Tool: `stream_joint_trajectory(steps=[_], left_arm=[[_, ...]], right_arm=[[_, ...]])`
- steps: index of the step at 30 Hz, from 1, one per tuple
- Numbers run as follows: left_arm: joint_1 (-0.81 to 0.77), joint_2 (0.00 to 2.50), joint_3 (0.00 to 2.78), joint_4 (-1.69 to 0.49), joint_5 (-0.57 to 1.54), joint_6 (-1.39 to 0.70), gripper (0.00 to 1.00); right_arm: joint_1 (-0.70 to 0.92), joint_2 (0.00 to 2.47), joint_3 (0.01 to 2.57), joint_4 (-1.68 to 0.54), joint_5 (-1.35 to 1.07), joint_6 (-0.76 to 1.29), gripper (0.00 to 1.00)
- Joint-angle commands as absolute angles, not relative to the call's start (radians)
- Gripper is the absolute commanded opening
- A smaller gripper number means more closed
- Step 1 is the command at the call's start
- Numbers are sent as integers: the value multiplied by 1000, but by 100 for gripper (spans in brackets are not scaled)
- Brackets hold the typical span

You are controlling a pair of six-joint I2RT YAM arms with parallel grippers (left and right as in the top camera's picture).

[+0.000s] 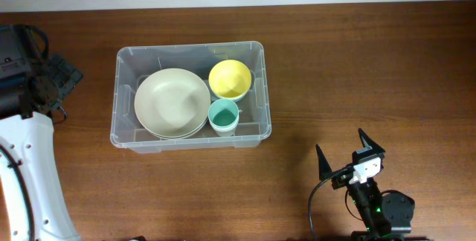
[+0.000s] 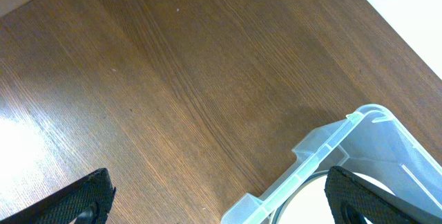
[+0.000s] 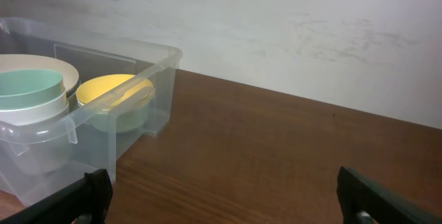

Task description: Pack container

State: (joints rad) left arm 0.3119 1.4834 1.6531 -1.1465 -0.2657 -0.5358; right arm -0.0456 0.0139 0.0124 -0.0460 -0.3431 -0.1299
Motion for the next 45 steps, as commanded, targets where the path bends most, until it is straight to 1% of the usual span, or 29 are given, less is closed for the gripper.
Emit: stream_joint_trajectory(steps=[1, 21, 24, 30, 33, 34, 38, 41, 45], left_arm=[[317, 1489, 1649, -1144, -266, -534, 100], [317, 1489, 1649, -1159, -264, -534, 100], [316, 1491, 1649, -1159, -205, -533, 100], [243, 1487, 1629, -1123, -237, -493, 100], [175, 1473, 1583, -1011, -278, -422, 99], [130, 1449, 1529, -885, -276, -355, 100], [43, 1372, 1370, -591, -261, -224, 100], [7, 1300, 1235, -386, -202, -106, 100], [3, 1186, 1058, -202, -74, 46, 100]], right_arm=[[-39, 4, 6, -49, -359, -123, 99], [-39, 4, 6, -49, -359, -123, 99], [-39, 4, 6, -49, -359, -123, 99], [-39, 4, 6, -49, -360, -123, 99], [-39, 4, 6, -49, -359, -123, 99], [-39, 4, 6, -49, -359, -123, 99], [-39, 4, 6, -49, -359, -123, 99], [-39, 4, 6, -49, -359, -123, 99], [-39, 4, 6, -49, -359, -123, 99]])
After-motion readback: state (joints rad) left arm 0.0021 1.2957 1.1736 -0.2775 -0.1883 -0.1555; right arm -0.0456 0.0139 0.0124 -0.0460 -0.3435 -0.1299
